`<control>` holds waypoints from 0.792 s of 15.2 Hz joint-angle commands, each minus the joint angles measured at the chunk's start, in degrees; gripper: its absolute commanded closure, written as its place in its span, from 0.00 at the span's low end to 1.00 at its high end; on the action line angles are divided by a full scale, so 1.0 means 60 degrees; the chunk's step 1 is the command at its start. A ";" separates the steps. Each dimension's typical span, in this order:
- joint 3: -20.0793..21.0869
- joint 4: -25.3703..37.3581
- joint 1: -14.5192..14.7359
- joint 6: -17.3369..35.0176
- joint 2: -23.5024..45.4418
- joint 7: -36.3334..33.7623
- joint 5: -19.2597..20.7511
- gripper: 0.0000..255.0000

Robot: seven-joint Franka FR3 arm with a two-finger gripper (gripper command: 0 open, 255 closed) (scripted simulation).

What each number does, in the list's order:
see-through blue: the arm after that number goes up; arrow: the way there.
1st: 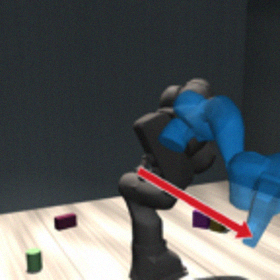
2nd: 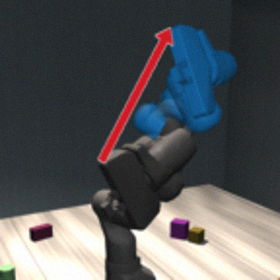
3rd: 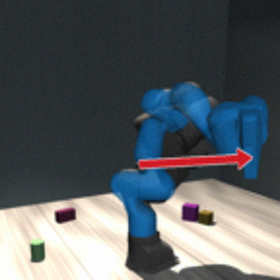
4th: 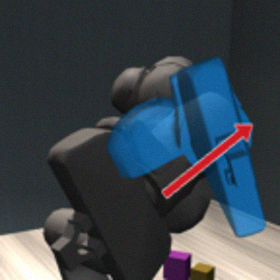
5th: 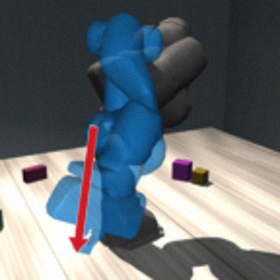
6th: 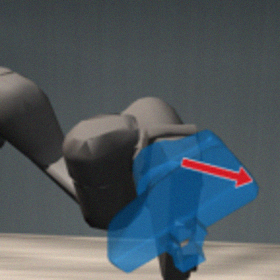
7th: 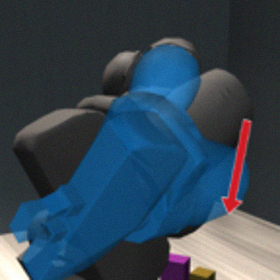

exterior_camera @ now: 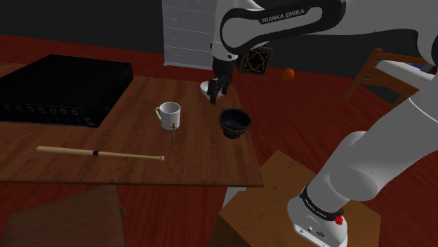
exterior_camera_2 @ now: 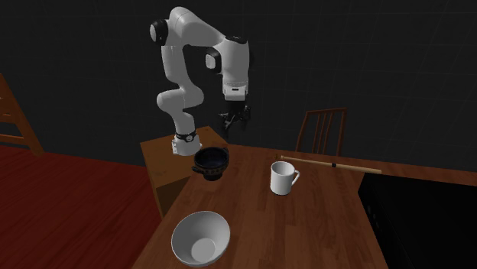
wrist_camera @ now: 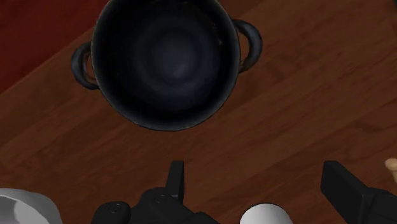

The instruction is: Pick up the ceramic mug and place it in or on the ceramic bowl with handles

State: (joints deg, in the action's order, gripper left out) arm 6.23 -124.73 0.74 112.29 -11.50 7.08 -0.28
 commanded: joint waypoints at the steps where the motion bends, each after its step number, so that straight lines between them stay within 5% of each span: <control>1: 0.0036 0.0598 0.0018 0.0211 0.0798 -0.0021 -0.0022 0.00; 12: 0.0244 0.4408 0.0285 0.0569 0.4922 -0.0233 -0.0034 0.00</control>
State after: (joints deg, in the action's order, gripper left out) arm 7.58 -100.33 2.22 115.65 15.98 5.86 -0.47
